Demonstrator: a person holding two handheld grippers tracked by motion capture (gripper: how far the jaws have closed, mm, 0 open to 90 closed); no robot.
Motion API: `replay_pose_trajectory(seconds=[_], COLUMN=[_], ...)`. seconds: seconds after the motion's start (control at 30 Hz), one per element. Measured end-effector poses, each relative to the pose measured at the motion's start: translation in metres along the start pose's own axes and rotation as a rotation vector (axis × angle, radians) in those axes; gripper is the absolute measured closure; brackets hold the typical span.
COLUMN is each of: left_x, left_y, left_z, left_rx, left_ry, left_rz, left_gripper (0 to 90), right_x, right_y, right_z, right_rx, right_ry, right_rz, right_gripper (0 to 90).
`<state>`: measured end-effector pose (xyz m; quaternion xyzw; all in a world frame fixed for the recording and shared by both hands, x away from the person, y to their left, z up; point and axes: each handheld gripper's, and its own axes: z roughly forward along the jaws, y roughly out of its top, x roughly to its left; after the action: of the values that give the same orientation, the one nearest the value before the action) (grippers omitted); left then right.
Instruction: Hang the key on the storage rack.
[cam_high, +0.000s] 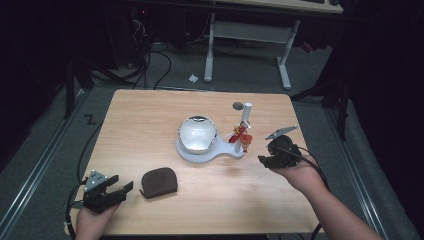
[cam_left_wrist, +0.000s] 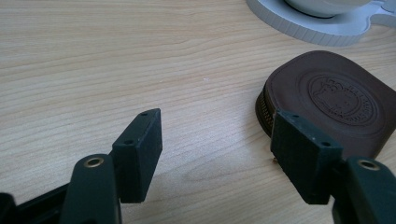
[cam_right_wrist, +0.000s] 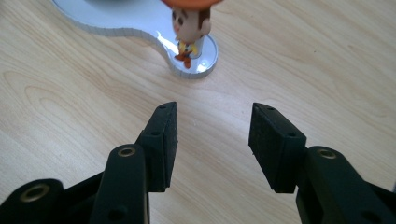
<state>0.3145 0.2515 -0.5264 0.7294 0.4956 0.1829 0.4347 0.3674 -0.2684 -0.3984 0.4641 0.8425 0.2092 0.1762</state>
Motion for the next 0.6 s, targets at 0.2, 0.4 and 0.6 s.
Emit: replay_pose_trajectory(seconds=[0.2,0.4,0.6], left_x=[-0.004,-0.005,-0.006], left_y=[0.001,0.002,0.002], left_z=[0.001,0.000,0.000], left_rx=[0.002,-0.003,-0.005], left_ry=[-0.002,-0.006,0.001], left_rz=[0.010,0.010,0.017], left_gripper=[34.5,34.6,35.3], right_x=[0.003,0.007,0.013], right_y=[-0.022,-0.041,-0.056], right_z=[0.009,0.016,0.022], right_rx=[-0.034,-0.078,-0.129], right_ry=[-0.002,-0.012,-0.039], right_rz=[0.015,0.032,0.024], right_gripper=[51.5,51.5,51.2])
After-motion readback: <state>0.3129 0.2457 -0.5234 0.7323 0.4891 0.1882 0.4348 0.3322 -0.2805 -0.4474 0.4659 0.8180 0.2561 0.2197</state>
